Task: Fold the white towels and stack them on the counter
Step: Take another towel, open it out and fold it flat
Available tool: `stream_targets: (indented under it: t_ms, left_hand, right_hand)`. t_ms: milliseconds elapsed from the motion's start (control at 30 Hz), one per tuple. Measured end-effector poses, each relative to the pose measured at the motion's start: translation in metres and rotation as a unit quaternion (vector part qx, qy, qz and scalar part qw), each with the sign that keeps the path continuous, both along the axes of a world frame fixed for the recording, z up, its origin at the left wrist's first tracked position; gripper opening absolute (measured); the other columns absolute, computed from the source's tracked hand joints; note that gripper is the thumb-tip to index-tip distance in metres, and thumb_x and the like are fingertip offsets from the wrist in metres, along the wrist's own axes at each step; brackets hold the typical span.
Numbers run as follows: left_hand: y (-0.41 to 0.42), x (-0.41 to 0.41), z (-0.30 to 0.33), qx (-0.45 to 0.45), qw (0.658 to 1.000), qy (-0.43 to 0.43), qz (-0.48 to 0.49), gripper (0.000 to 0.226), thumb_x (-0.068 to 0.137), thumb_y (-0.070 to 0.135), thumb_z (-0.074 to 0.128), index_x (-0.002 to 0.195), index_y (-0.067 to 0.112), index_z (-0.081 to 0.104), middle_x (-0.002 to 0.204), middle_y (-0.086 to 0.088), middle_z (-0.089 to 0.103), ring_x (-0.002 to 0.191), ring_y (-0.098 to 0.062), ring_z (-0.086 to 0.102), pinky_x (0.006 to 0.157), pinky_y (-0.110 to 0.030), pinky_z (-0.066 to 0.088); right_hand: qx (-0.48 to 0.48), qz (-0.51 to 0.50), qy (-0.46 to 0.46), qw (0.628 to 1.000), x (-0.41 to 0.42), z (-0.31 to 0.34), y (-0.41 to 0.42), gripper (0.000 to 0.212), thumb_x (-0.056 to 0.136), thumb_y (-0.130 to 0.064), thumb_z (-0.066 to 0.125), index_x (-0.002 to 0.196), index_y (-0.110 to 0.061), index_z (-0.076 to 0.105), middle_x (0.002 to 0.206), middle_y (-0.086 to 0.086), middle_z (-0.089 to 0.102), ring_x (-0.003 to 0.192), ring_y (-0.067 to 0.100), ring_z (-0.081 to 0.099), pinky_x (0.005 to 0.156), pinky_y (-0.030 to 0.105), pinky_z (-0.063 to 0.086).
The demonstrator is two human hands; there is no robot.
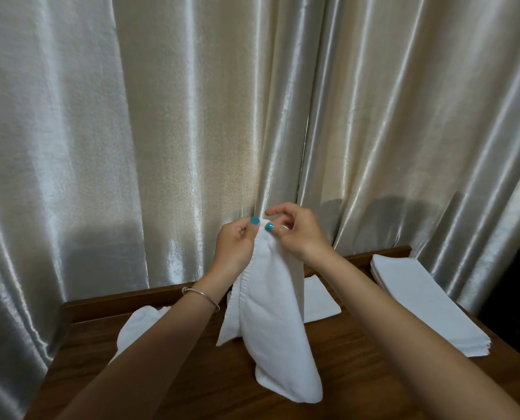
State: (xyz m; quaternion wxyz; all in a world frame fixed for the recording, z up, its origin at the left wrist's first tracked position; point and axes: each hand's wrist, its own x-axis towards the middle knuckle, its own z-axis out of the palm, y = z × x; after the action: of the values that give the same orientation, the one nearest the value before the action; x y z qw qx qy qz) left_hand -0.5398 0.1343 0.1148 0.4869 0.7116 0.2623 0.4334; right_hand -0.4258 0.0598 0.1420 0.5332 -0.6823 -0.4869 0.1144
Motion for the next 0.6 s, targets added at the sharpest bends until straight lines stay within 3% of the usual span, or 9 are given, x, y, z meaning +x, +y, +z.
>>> stream_targets:
  t_ms: [67, 167, 267, 367, 500, 600]
  left_hand:
    - [0.0, 0.001, 0.001, 0.021, 1.0, 0.019, 0.006, 0.04, 0.098, 0.024, 0.047, 0.072, -0.006, 0.054, 0.062, -0.008, 0.042, 0.059, -0.016, 0.036, 0.057, -0.029, 0.029]
    - [-0.002, 0.001, 0.004, 0.041, 0.999, 0.023, -0.027, 0.03, 0.1, 0.022, 0.044, 0.082, 0.01, 0.065, 0.068, -0.006, 0.054, 0.064, -0.021, 0.046, 0.062, -0.031, 0.038]
    - [-0.006, 0.003, 0.002, 0.043, 0.998, 0.006, -0.045, 0.027, 0.1, 0.027, 0.043, 0.102, 0.017, 0.068, 0.09, -0.015, 0.069, 0.084, -0.032, 0.061, 0.075, -0.04, 0.048]
    - [-0.011, 0.003, -0.001, 0.052, 0.998, -0.018, -0.032, 0.03, 0.099, 0.034, 0.043, 0.106, 0.019, 0.068, 0.093, -0.029, 0.063, 0.078, -0.029, 0.056, 0.071, -0.042, 0.045]
    - [-0.018, 0.003, -0.002, 0.042, 0.998, -0.04, -0.024, 0.029, 0.096, 0.042, 0.046, 0.109, 0.027, 0.067, 0.095, -0.026, 0.064, 0.091, -0.044, 0.06, 0.081, -0.056, 0.05]
    - [-0.023, 0.003, 0.002, 0.033, 0.998, -0.055, -0.027, 0.021, 0.094, 0.04, 0.052, 0.104, 0.031, 0.069, 0.095, -0.02, 0.068, 0.093, -0.04, 0.062, 0.082, -0.054, 0.051]
  right_hand:
    - [0.013, -0.009, 0.013, 1.0, -0.002, 0.0, 0.001, 0.012, 0.081, -0.013, 0.077, 0.089, -0.017, 0.069, 0.062, -0.003, 0.06, 0.061, 0.004, 0.053, 0.069, 0.02, 0.045]
    - [0.058, -0.031, 0.014, 0.998, -0.001, -0.001, 0.001, 0.02, 0.079, -0.013, 0.078, 0.074, -0.027, 0.066, 0.065, -0.002, 0.064, 0.062, 0.007, 0.057, 0.067, 0.029, 0.05]
    - [0.093, -0.025, 0.038, 0.995, -0.003, -0.001, 0.0, 0.027, 0.08, -0.005, 0.076, 0.072, -0.029, 0.067, 0.072, -0.003, 0.068, 0.071, 0.01, 0.063, 0.079, 0.035, 0.056]
    - [0.118, -0.021, 0.089, 0.989, -0.006, -0.002, 0.0, 0.027, 0.079, -0.003, 0.076, 0.07, -0.027, 0.068, 0.073, -0.003, 0.07, 0.075, 0.014, 0.067, 0.083, 0.035, 0.057]
    - [0.131, -0.027, 0.135, 0.982, -0.009, 0.0, 0.001, 0.025, 0.079, -0.003, 0.076, 0.069, -0.025, 0.068, 0.069, -0.003, 0.069, 0.071, 0.01, 0.066, 0.081, 0.029, 0.057]
    - [0.13, -0.025, 0.128, 0.983, -0.009, 0.002, 0.001, 0.025, 0.08, -0.001, 0.074, 0.07, -0.023, 0.068, 0.066, -0.003, 0.067, 0.068, 0.009, 0.065, 0.078, 0.026, 0.056]
